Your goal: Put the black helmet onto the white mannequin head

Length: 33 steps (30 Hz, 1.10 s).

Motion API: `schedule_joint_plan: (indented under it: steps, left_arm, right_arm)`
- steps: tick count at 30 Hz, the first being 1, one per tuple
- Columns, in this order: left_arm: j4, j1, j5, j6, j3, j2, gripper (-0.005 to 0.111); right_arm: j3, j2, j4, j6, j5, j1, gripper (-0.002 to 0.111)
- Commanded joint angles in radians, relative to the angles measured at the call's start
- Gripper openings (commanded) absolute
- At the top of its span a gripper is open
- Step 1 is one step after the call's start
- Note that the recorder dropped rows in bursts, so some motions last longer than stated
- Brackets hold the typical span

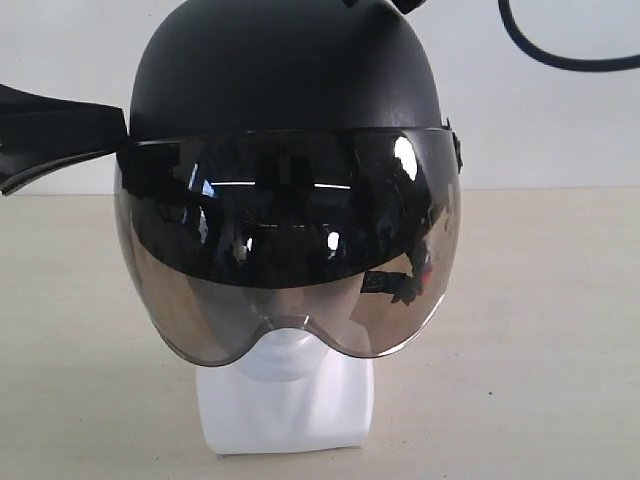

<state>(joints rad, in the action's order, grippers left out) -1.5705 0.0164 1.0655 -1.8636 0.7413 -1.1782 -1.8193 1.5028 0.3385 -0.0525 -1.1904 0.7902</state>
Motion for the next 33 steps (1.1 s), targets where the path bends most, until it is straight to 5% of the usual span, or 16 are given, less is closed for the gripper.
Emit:
schedule_joint_plan:
  steps: [1,10,28,33]
  left_arm:
    - [-0.174,-0.037,0.055,-0.027,0.051,0.015,0.004]
    - [-0.174,-0.037,0.042,-0.093,0.264,0.018,0.004]
    - [-0.174,-0.037,0.032,-0.101,0.296,0.020,0.004]
    - [-0.174,-0.037,0.039,-0.095,0.354,0.018,0.004]
  right_arm:
    - [0.002,-0.004,0.000,-0.008,-0.002,-0.003,0.000]
    - [0.002,-0.009,-0.002,-0.008,0.035,-0.003,0.000]
    - [0.002,-0.097,0.030,0.000,0.083,-0.003,0.000]
    - [0.005,-0.145,-0.271,-0.113,0.063,-0.003,0.000]
